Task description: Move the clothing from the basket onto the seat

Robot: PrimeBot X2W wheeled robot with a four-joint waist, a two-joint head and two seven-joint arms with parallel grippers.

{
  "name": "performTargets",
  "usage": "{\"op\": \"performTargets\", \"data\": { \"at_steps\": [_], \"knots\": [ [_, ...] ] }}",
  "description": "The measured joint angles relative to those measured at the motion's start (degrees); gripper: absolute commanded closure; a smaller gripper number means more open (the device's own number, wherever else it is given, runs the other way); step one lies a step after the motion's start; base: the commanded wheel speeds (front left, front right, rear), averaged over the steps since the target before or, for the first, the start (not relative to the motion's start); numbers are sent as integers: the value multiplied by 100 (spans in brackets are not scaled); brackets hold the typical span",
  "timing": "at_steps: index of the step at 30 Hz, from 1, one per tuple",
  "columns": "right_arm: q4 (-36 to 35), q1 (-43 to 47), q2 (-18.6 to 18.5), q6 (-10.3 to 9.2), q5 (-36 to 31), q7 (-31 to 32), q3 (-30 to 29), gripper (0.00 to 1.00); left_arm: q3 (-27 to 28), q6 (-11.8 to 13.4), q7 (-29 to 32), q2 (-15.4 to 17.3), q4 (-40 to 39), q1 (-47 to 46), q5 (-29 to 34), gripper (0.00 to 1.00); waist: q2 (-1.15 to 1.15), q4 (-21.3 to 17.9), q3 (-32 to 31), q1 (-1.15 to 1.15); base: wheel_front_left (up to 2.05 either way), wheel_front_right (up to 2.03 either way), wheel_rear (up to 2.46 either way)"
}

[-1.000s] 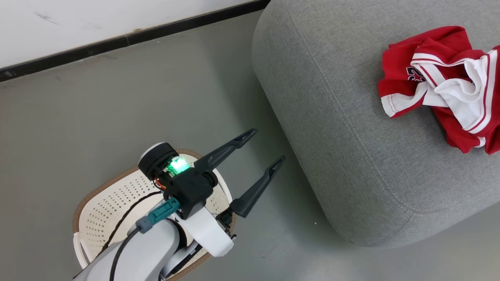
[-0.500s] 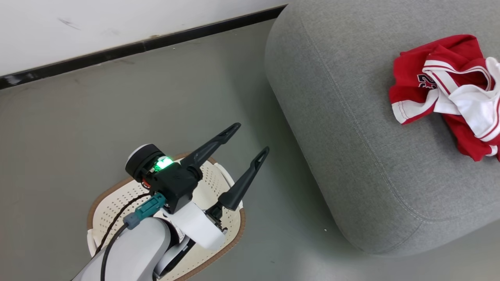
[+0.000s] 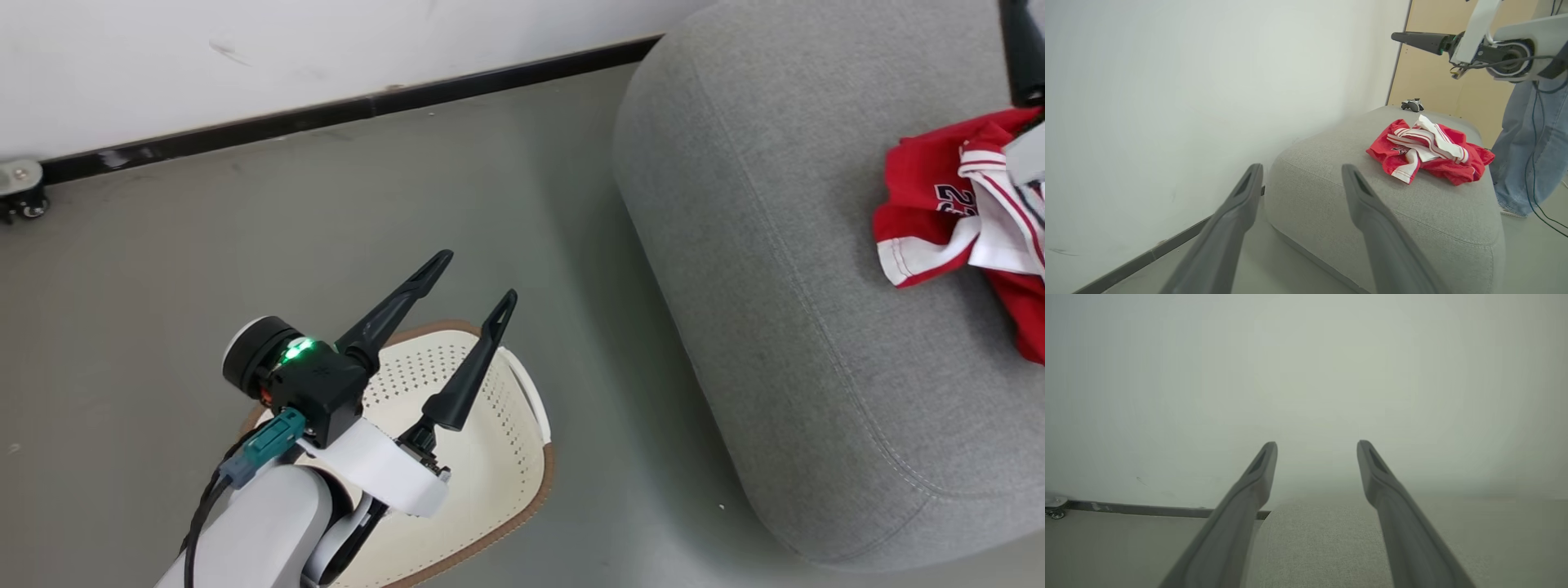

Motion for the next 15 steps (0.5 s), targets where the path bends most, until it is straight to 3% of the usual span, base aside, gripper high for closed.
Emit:
{"op": "performTargets", "data": {
  "at_steps": [15],
  "knots": [
    [-445, 493, 458, 0, -52, -5, 67, 0, 608, 151, 0, -153, 1, 467, 23, 0, 0, 539, -331, 0, 0, 0, 0]
  ]
}}
